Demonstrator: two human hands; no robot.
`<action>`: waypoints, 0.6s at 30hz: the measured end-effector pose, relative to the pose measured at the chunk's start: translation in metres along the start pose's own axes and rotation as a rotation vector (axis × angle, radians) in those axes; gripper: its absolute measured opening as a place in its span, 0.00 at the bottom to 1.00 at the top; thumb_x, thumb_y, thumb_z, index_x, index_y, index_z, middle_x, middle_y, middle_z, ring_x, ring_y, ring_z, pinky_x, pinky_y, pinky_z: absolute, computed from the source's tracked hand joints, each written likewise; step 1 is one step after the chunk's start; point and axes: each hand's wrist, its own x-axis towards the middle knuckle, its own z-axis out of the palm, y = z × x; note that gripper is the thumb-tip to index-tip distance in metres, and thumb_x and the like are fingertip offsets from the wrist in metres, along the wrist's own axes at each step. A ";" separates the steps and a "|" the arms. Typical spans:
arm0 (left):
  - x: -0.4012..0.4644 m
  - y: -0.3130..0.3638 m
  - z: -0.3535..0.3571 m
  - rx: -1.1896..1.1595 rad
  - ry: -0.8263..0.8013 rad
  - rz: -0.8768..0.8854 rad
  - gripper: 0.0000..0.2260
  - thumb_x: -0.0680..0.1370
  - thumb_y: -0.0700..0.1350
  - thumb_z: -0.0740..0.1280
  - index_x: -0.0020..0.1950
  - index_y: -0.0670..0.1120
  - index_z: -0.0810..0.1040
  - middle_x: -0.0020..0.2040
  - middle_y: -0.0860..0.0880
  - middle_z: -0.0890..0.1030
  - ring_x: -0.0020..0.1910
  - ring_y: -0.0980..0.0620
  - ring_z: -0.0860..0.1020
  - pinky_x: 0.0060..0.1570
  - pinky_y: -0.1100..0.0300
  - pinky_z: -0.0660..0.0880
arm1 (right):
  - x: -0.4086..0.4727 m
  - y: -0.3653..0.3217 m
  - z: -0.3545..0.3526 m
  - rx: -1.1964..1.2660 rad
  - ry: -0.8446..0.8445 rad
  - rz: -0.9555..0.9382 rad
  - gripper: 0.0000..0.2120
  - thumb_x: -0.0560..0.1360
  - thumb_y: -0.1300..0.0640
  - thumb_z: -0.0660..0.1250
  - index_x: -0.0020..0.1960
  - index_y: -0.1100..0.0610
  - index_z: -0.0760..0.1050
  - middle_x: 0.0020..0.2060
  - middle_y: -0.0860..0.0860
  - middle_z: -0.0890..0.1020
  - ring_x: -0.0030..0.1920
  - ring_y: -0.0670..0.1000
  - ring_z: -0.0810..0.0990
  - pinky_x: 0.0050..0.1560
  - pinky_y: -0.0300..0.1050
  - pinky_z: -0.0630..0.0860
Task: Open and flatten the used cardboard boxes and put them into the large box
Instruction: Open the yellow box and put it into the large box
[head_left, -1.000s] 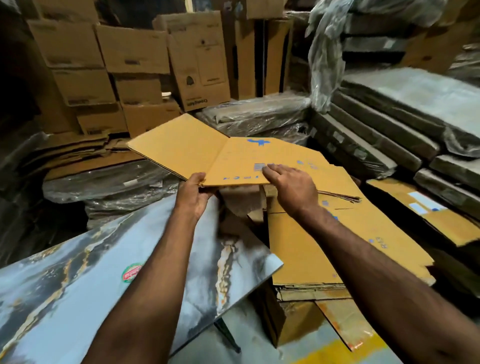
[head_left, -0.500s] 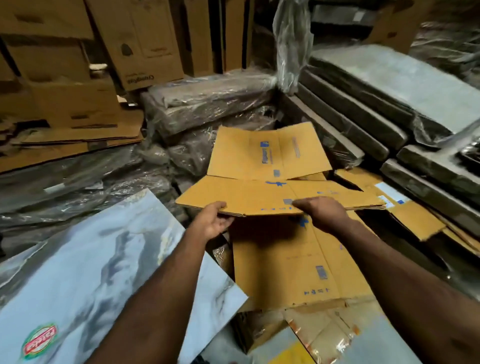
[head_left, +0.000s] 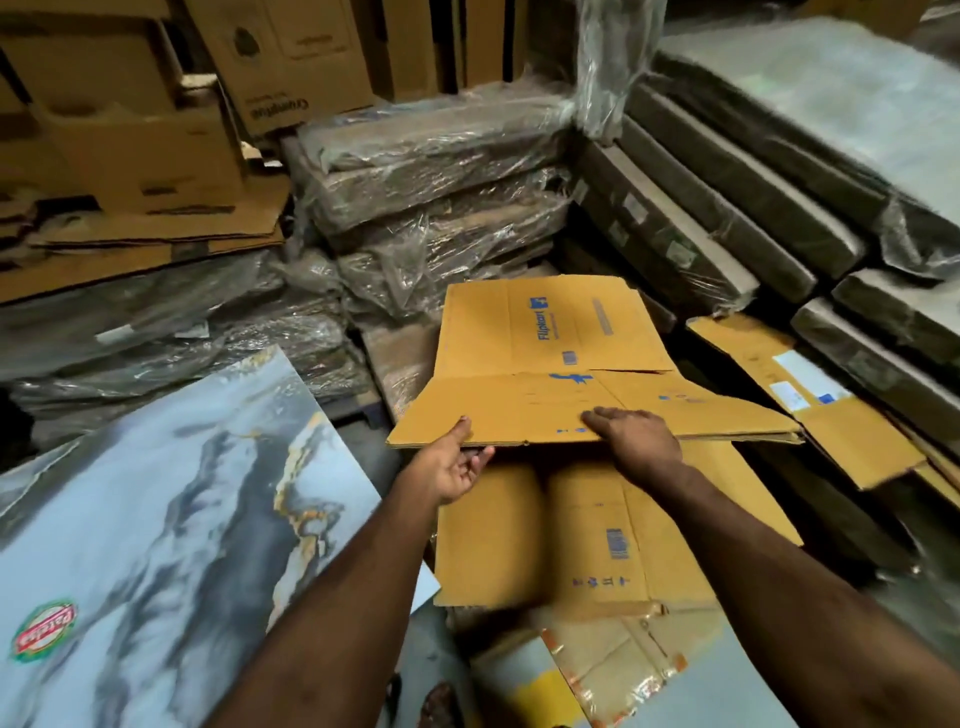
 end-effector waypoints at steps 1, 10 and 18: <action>-0.002 -0.006 0.003 -0.026 0.027 0.010 0.08 0.81 0.51 0.65 0.54 0.47 0.72 0.54 0.41 0.79 0.25 0.52 0.82 0.20 0.68 0.71 | -0.002 0.010 0.002 -0.005 -0.003 0.016 0.29 0.79 0.65 0.59 0.77 0.47 0.61 0.75 0.49 0.68 0.72 0.51 0.69 0.68 0.48 0.67; -0.004 -0.076 0.015 -0.205 0.196 0.010 0.08 0.84 0.36 0.58 0.59 0.33 0.72 0.70 0.36 0.71 0.70 0.39 0.71 0.62 0.53 0.75 | -0.036 0.040 0.059 0.037 -0.064 -0.028 0.33 0.76 0.66 0.61 0.78 0.49 0.58 0.76 0.51 0.64 0.76 0.53 0.62 0.71 0.51 0.61; -0.036 -0.135 0.009 0.272 0.192 -0.103 0.10 0.85 0.47 0.58 0.60 0.42 0.72 0.55 0.41 0.80 0.57 0.44 0.79 0.49 0.53 0.76 | -0.084 0.017 0.105 0.116 -0.341 -0.063 0.29 0.77 0.61 0.66 0.75 0.51 0.63 0.69 0.52 0.73 0.66 0.56 0.74 0.61 0.52 0.75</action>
